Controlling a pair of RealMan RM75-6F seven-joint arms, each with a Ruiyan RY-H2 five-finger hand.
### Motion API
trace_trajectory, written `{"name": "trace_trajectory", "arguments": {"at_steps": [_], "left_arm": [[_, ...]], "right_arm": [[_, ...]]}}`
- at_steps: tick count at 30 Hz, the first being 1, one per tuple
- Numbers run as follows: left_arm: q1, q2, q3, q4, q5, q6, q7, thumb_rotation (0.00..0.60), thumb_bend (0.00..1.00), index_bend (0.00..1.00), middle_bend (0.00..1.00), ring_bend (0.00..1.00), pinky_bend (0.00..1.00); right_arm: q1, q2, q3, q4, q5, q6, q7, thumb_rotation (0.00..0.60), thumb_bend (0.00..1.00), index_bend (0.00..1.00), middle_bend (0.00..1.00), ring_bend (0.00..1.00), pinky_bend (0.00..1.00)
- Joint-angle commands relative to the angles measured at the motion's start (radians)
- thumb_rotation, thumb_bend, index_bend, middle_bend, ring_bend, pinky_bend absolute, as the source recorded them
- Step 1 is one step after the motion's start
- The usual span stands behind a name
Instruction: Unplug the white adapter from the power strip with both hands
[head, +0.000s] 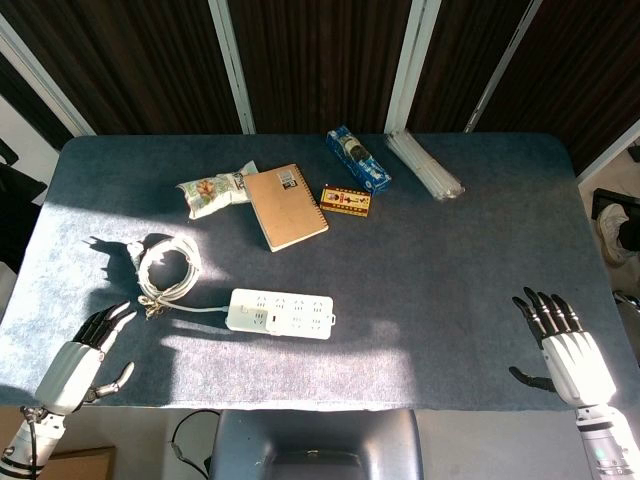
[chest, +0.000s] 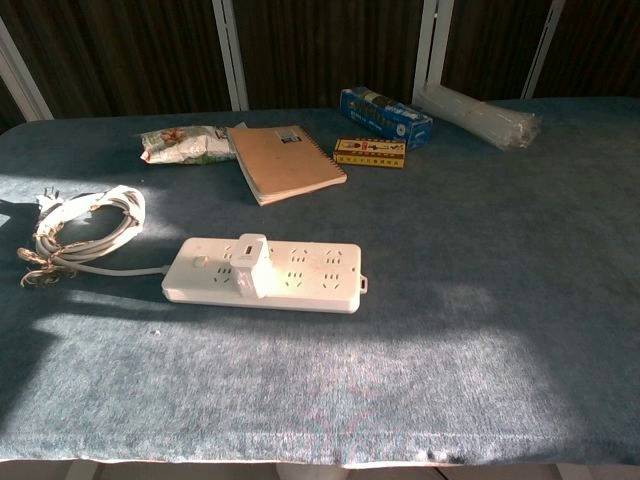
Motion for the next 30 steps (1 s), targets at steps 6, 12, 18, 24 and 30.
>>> {"name": "trace_trajectory", "arguments": {"at_steps": [6, 12, 18, 24, 30], "left_arm": [[-0.025, -0.106, -0.019, 0.019, -0.006, -0.025, 0.017, 0.6, 0.4, 0.0, 0.0, 0.0, 0.1], [-0.082, -0.196, -0.047, 0.043, 0.003, -0.082, 0.069, 0.6, 0.4, 0.0, 0.0, 0.0, 0.1], [-0.182, -0.295, -0.077, 0.035, -0.036, -0.259, 0.199, 0.6, 0.41, 0.0, 0.0, 0.0, 0.1], [-0.232, -0.378, -0.098, 0.018, -0.109, -0.369, 0.305, 0.6, 0.41, 0.0, 0.0, 0.0, 0.1], [-0.271, -0.474, -0.142, 0.067, -0.144, -0.377, 0.406, 0.6, 0.41, 0.0, 0.0, 0.0, 0.1]], "right_arm": [[0.003, -0.014, 0.008, 0.0, 0.013, -0.006, -0.016, 0.6, 0.12, 0.0, 0.0, 0.0, 0.0], [0.006, -0.023, 0.01, 0.004, 0.018, -0.013, -0.028, 0.6, 0.12, 0.0, 0.0, 0.0, 0.0], [0.007, -0.022, 0.013, 0.005, 0.029, -0.018, -0.023, 0.6, 0.12, 0.0, 0.0, 0.0, 0.0], [0.008, -0.007, 0.013, 0.002, 0.036, -0.024, 0.002, 0.6, 0.12, 0.0, 0.0, 0.0, 0.0], [0.006, 0.01, 0.007, -0.006, 0.03, -0.023, 0.032, 0.6, 0.12, 0.0, 0.0, 0.0, 0.0]]}}
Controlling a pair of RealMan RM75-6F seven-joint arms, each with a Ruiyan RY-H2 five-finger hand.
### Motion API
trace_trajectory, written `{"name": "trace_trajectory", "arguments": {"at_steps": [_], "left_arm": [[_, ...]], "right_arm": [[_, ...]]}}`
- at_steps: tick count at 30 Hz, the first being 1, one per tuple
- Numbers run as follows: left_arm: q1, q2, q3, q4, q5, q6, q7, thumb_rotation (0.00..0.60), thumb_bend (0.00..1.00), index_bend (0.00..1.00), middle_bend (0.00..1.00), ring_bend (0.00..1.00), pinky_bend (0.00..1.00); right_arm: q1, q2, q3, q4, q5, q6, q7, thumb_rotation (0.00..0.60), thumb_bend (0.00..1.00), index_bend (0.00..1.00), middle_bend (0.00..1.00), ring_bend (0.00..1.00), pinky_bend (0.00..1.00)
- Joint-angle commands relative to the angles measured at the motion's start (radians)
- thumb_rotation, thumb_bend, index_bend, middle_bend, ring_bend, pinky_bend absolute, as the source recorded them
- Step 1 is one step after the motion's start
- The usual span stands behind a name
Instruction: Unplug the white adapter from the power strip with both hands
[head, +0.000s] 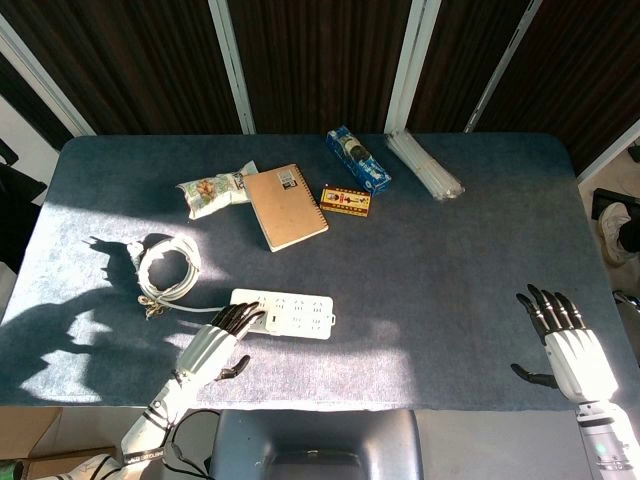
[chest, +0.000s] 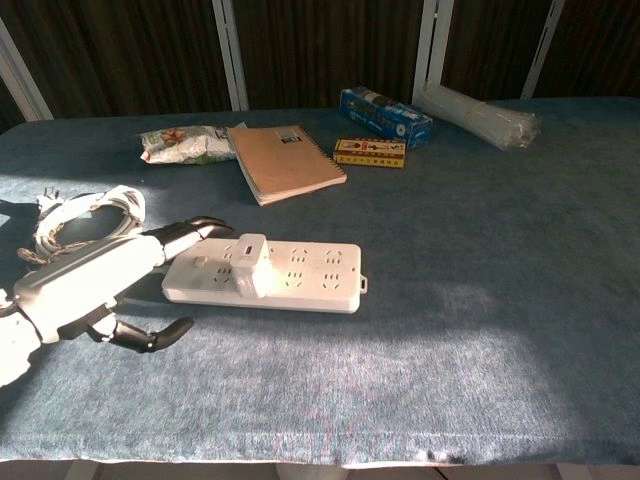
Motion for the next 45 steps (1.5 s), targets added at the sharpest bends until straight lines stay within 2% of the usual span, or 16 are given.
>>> {"name": "trace_trajectory", "arguments": {"at_steps": [1, 7, 10, 18, 29, 40, 45], "left_arm": [[-0.026, -0.056, -0.03, 0.034, -0.015, 0.01, 0.065, 0.6, 0.41, 0.0, 0.0, 0.0, 0.1], [-0.051, -0.109, -0.033, 0.049, -0.01, 0.019, 0.151, 0.6, 0.41, 0.0, 0.0, 0.0, 0.1], [-0.062, -0.134, -0.044, 0.07, -0.041, 0.0, 0.227, 0.6, 0.41, 0.0, 0.0, 0.0, 0.1], [-0.095, -0.194, -0.061, 0.105, -0.083, -0.022, 0.284, 0.6, 0.41, 0.0, 0.0, 0.0, 0.09], [-0.128, -0.25, -0.068, 0.169, -0.127, -0.046, 0.327, 0.6, 0.41, 0.0, 0.0, 0.0, 0.09], [-0.134, -0.269, -0.06, 0.215, -0.123, -0.009, 0.302, 0.6, 0.4, 0.0, 0.0, 0.0, 0.1], [-0.138, -0.282, -0.054, 0.245, -0.108, 0.015, 0.275, 0.6, 0.4, 0.02, 0.07, 0.06, 0.12]], "right_arm": [[-0.001, 0.008, -0.002, -0.004, 0.0, 0.0, 0.012, 0.6, 0.12, 0.0, 0.0, 0.0, 0.0], [0.001, 0.019, -0.005, -0.014, 0.004, -0.012, 0.025, 0.6, 0.12, 0.0, 0.0, 0.0, 0.0], [0.001, 0.023, -0.009, -0.019, 0.001, -0.015, 0.029, 0.6, 0.12, 0.0, 0.0, 0.0, 0.0], [0.003, 0.028, -0.004, -0.03, 0.019, -0.025, 0.023, 0.6, 0.12, 0.0, 0.0, 0.0, 0.0], [-0.004, 0.036, -0.005, -0.036, 0.015, -0.014, 0.036, 0.6, 0.12, 0.0, 0.0, 0.0, 0.0], [-0.007, 0.038, -0.007, -0.031, 0.007, -0.006, 0.047, 0.6, 0.12, 0.0, 0.0, 0.0, 0.0], [-0.007, 0.039, -0.007, -0.033, 0.008, -0.008, 0.046, 0.6, 0.12, 0.0, 0.0, 0.0, 0.0]]}}
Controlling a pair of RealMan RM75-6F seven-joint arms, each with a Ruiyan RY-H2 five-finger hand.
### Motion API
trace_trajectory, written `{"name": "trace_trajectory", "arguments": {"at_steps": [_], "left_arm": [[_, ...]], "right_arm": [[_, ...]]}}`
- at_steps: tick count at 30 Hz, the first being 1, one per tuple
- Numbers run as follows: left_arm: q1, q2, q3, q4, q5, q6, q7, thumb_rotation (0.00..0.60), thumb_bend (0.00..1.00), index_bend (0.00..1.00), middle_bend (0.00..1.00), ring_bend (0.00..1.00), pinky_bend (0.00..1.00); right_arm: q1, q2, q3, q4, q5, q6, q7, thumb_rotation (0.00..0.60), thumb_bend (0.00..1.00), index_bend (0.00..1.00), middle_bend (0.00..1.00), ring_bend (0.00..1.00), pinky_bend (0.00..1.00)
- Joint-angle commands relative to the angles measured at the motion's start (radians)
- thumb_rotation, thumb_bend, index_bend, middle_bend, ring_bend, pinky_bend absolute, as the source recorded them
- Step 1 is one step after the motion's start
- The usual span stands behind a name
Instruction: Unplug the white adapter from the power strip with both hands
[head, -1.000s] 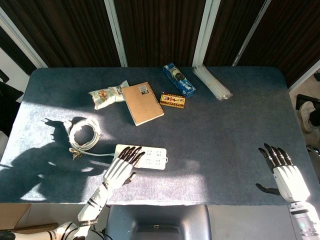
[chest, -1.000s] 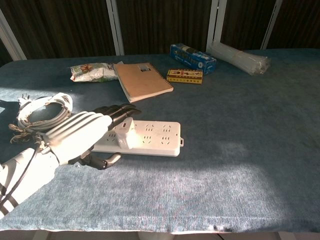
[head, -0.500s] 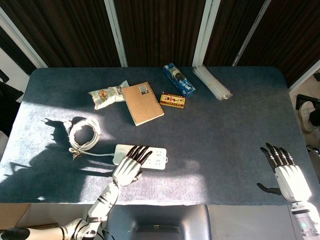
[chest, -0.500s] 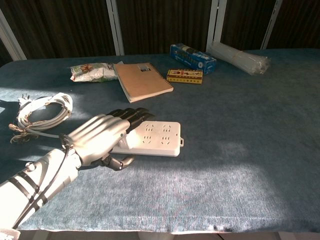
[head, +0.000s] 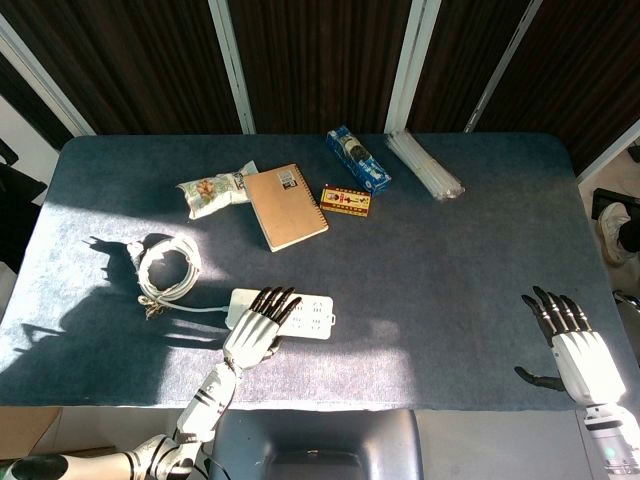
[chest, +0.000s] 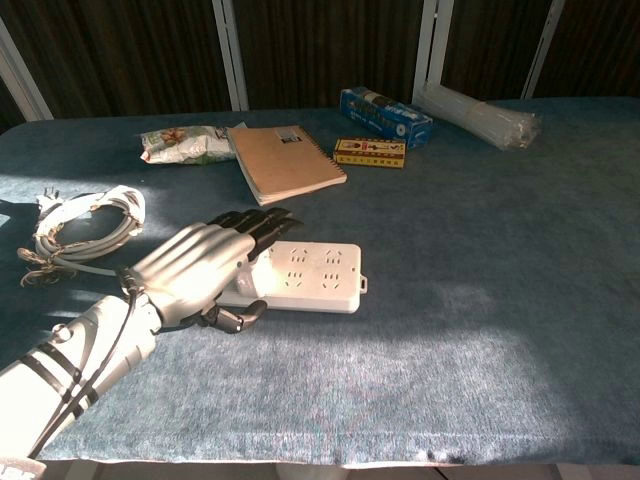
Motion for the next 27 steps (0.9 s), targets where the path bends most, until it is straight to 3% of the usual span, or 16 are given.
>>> {"name": "trace_trajectory", "arguments": {"at_steps": [1, 11, 17, 27], "left_arm": [[-0.003, -0.007, 0.003, 0.012, 0.006, 0.008, -0.017, 0.6, 0.4, 0.04, 0.09, 0.08, 0.12], [-0.011, -0.021, 0.005, 0.041, 0.011, 0.024, -0.055, 0.6, 0.4, 0.25, 0.29, 0.26, 0.27], [-0.022, -0.02, 0.009, 0.048, 0.013, 0.018, -0.063, 0.6, 0.41, 0.33, 0.37, 0.33, 0.37], [-0.037, -0.032, -0.007, 0.038, 0.008, 0.027, -0.041, 0.6, 0.41, 0.34, 0.38, 0.34, 0.38]], "right_arm": [[0.0, 0.0, 0.0, 0.0, 0.0, -0.001, -0.003, 0.6, 0.12, 0.0, 0.0, 0.0, 0.0], [0.007, -0.009, -0.003, 0.008, -0.006, -0.014, -0.034, 0.6, 0.12, 0.0, 0.0, 0.0, 0.0], [0.054, -0.061, -0.028, 0.069, -0.093, -0.058, -0.038, 0.6, 0.13, 0.0, 0.0, 0.0, 0.0], [0.22, -0.238, -0.052, 0.298, -0.23, -0.183, 0.144, 0.6, 0.53, 0.06, 0.09, 0.0, 0.04]]}}
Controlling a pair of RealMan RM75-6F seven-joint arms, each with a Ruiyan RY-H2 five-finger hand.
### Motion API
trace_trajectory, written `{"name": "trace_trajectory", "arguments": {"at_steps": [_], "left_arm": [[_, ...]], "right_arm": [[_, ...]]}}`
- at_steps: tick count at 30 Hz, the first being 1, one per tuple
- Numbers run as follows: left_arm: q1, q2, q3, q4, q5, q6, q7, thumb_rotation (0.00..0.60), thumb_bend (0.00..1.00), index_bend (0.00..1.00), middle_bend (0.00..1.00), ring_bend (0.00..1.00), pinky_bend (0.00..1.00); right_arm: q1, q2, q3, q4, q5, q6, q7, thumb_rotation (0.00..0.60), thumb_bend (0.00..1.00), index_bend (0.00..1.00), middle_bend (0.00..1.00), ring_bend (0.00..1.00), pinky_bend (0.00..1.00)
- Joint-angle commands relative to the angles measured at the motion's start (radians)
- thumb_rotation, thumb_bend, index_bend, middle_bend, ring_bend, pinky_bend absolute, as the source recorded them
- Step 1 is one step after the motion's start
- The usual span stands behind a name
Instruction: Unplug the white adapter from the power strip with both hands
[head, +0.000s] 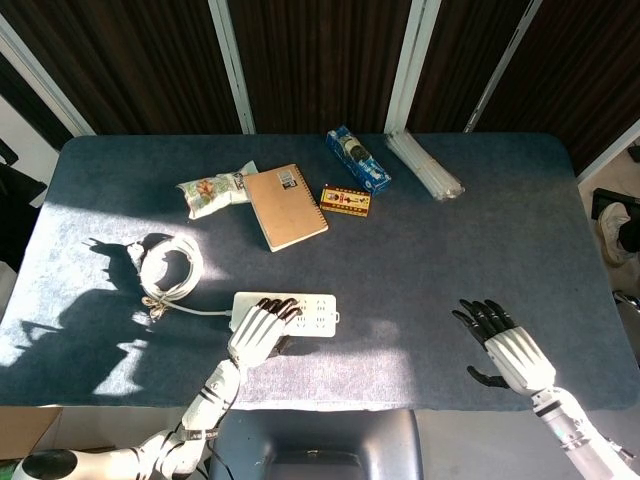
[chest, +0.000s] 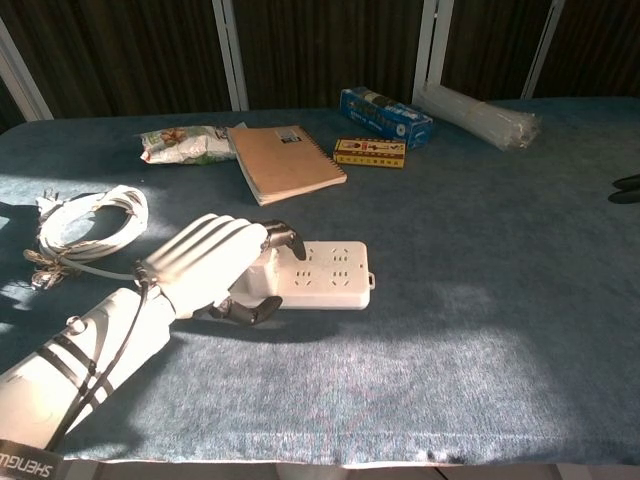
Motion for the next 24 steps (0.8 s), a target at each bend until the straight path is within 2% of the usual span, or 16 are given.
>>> {"name": "trace_trajectory", "arguments": {"at_steps": [1, 4, 10, 19, 24], "left_arm": [[-0.003, -0.006, -0.003, -0.002, -0.004, 0.001, 0.007, 0.6, 0.41, 0.34, 0.38, 0.34, 0.38], [-0.005, -0.012, -0.008, -0.006, -0.008, 0.004, 0.006, 0.6, 0.41, 0.33, 0.38, 0.34, 0.37], [-0.01, -0.02, -0.009, -0.02, -0.01, 0.008, 0.009, 0.6, 0.41, 0.32, 0.36, 0.33, 0.36], [-0.014, -0.018, -0.006, -0.053, -0.015, 0.006, 0.028, 0.6, 0.41, 0.31, 0.36, 0.33, 0.35], [-0.014, -0.022, -0.002, -0.059, -0.017, 0.005, 0.027, 0.6, 0.41, 0.31, 0.36, 0.33, 0.35]], "right_arm": [[0.071, -0.087, -0.007, 0.084, -0.063, -0.025, 0.081, 0.6, 0.56, 0.07, 0.1, 0.0, 0.05], [0.112, -0.142, -0.008, 0.132, -0.092, -0.03, 0.122, 0.6, 0.66, 0.08, 0.13, 0.0, 0.06], [0.209, -0.217, 0.0, 0.163, -0.087, -0.127, 0.165, 0.6, 0.74, 0.09, 0.13, 0.0, 0.06], [0.316, -0.305, 0.027, 0.154, -0.046, -0.243, 0.129, 0.6, 0.77, 0.1, 0.14, 0.0, 0.06], [0.348, -0.356, 0.027, 0.174, -0.035, -0.257, 0.125, 0.6, 0.79, 0.11, 0.15, 0.0, 0.06]]}}
